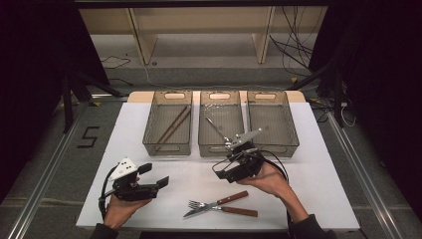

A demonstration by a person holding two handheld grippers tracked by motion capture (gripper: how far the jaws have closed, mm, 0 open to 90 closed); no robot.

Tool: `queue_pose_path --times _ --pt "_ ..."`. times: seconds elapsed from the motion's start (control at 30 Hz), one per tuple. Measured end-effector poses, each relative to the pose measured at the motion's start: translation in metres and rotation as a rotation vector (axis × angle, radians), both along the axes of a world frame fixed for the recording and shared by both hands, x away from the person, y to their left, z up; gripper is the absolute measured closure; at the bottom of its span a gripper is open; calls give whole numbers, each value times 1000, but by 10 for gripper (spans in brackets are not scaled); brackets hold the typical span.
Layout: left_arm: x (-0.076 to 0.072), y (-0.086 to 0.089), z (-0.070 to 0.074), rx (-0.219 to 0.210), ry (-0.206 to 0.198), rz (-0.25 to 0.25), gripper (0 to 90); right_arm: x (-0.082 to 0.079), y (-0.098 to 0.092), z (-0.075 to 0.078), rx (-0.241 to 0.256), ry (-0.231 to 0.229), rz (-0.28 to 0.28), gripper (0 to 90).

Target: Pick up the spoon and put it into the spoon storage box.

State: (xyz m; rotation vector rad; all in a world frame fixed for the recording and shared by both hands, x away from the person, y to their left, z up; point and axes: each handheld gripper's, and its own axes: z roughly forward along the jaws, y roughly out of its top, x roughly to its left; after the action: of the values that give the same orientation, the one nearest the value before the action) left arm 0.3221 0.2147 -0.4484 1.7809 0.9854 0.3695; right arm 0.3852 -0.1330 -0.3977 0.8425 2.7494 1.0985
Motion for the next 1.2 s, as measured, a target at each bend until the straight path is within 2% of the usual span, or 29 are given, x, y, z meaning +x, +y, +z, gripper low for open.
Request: queue_pose_path --times 0.63,0.77,1.2 --pt "1 -1 0 -2 3 -1 158 -5 -2 -10 -112 28 71 267" --pt "1 -2 0 -1 4 -3 158 -8 0 -13 -147 24 95 268" --pt "1 -1 0 -6 0 -5 158 -15 7 -22 -203 20 139 258"
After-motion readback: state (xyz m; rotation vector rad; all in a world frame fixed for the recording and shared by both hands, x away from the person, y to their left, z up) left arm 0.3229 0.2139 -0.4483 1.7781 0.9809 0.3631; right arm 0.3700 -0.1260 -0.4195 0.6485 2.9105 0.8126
